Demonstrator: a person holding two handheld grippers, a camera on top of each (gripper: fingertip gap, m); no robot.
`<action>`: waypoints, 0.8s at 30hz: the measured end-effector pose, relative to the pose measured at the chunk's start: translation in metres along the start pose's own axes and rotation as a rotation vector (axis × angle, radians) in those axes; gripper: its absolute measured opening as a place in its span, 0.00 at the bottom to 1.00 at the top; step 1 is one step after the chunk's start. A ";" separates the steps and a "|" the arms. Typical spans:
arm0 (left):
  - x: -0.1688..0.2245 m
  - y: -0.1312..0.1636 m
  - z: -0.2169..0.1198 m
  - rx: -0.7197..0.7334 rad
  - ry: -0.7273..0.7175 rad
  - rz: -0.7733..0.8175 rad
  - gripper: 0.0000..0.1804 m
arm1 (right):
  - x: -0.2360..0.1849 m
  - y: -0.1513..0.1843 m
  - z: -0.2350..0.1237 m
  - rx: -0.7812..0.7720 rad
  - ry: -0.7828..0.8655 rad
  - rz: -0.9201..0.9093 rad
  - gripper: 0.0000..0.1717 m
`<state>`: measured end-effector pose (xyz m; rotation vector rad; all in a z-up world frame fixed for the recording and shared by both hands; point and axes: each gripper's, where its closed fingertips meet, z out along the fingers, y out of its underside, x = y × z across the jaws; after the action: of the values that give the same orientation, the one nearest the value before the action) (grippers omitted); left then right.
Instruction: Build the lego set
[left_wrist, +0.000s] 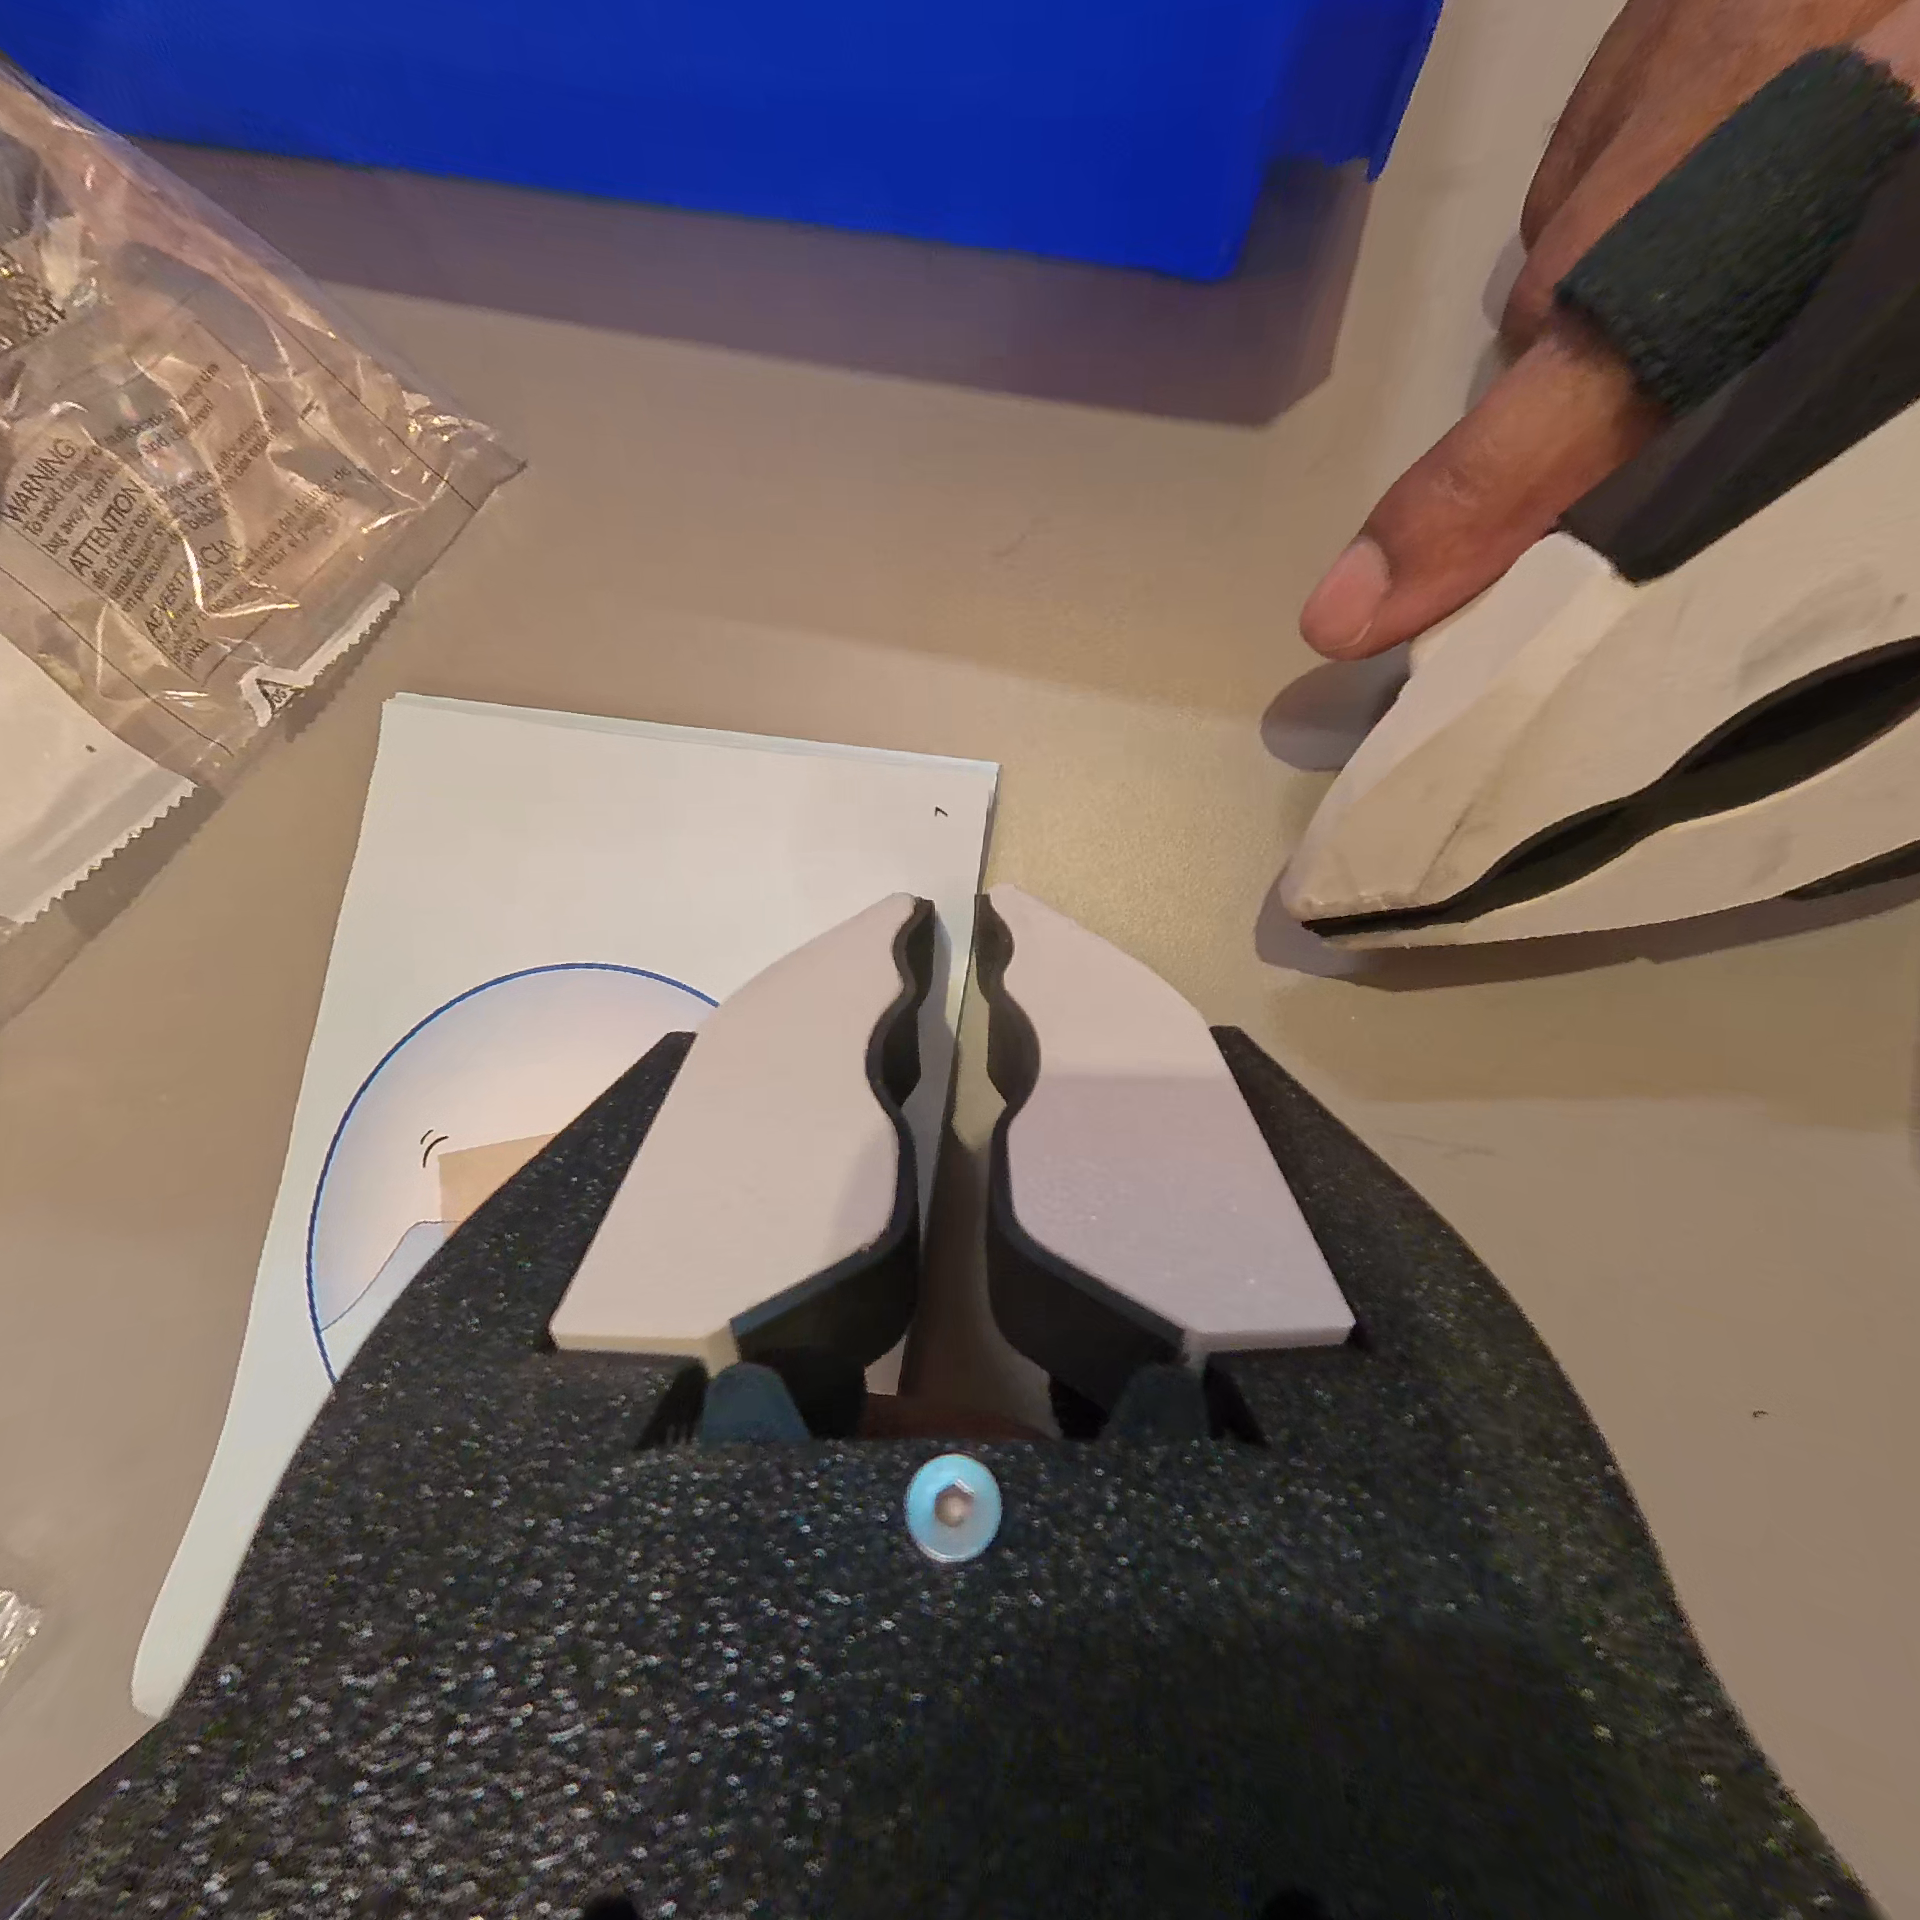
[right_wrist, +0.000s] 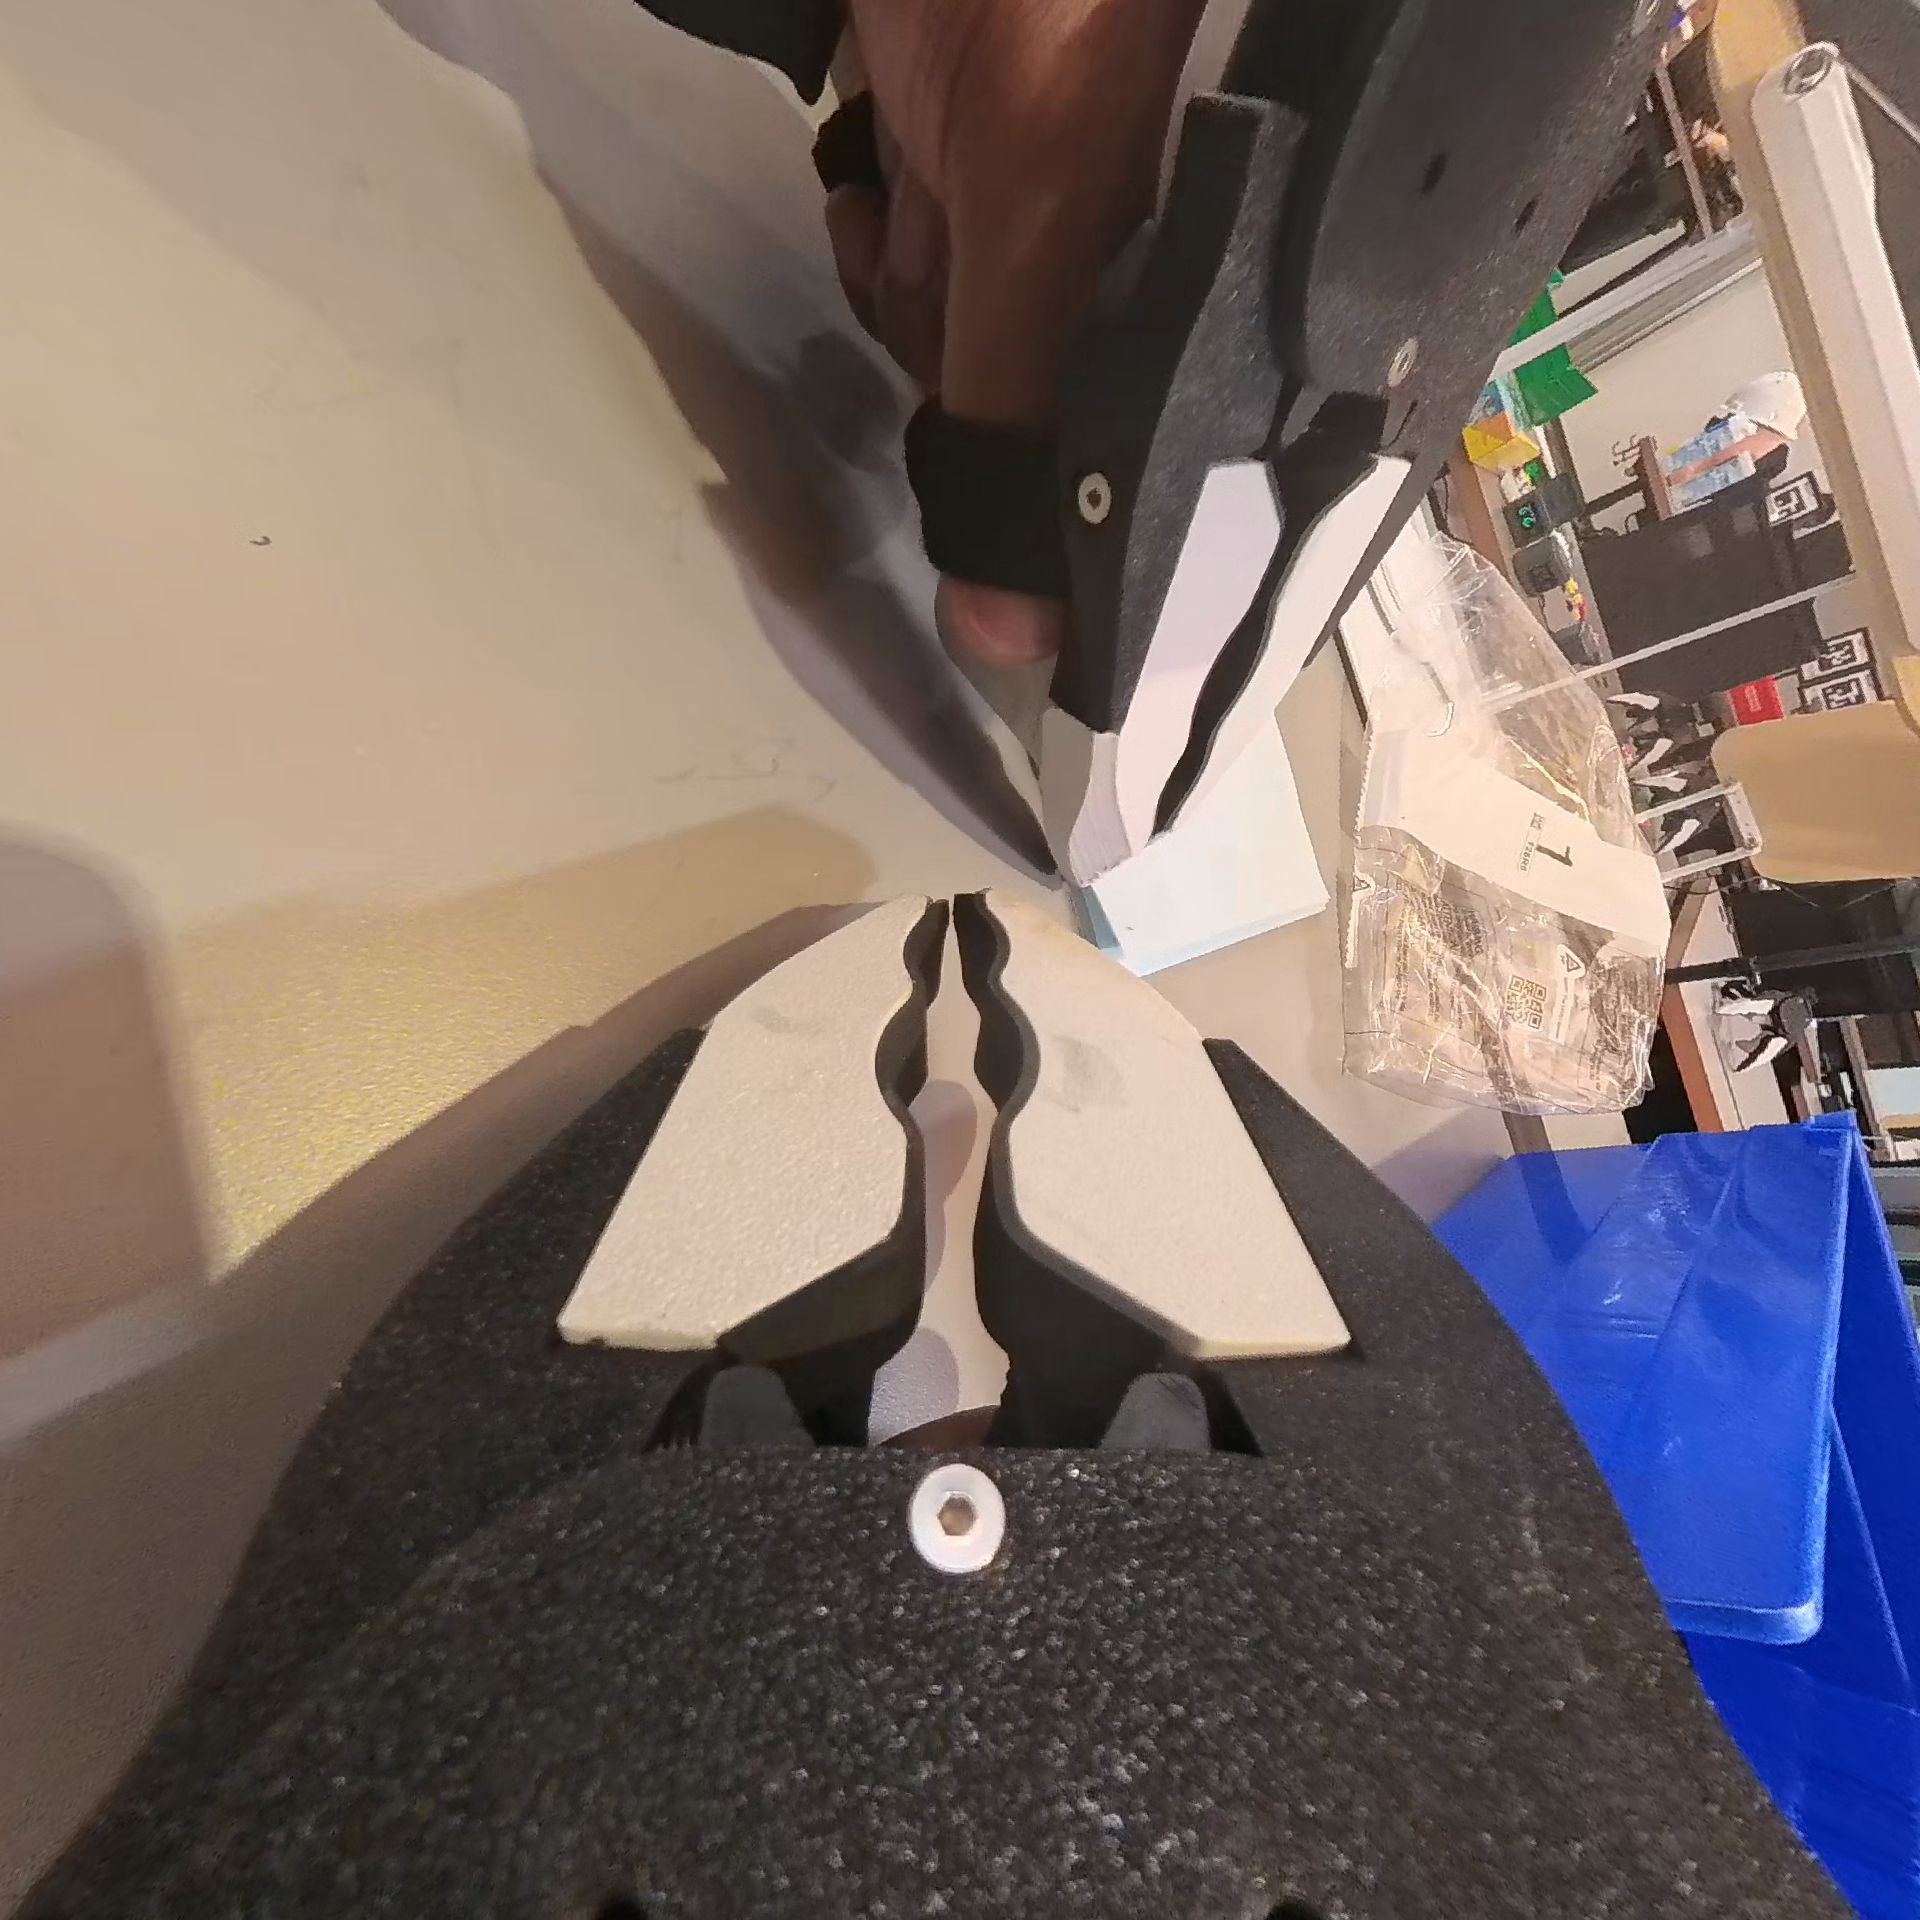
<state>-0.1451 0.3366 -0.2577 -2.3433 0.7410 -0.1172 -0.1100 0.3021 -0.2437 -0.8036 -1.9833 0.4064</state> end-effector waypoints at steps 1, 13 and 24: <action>0.000 0.000 0.000 0.001 -0.002 -0.002 0.04 | 0.000 0.000 0.000 0.000 0.000 0.000 0.02; -0.006 -0.003 -0.005 0.019 -0.024 -0.026 0.02 | 0.000 0.000 0.000 0.001 0.001 -0.002 0.02; -0.013 -0.003 -0.010 0.019 -0.073 -0.036 0.00 | 0.000 0.000 0.000 0.001 0.002 -0.002 0.02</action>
<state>-0.1572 0.3402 -0.2466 -2.3307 0.6596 -0.0541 -0.1103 0.3025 -0.2439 -0.8010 -1.9818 0.4048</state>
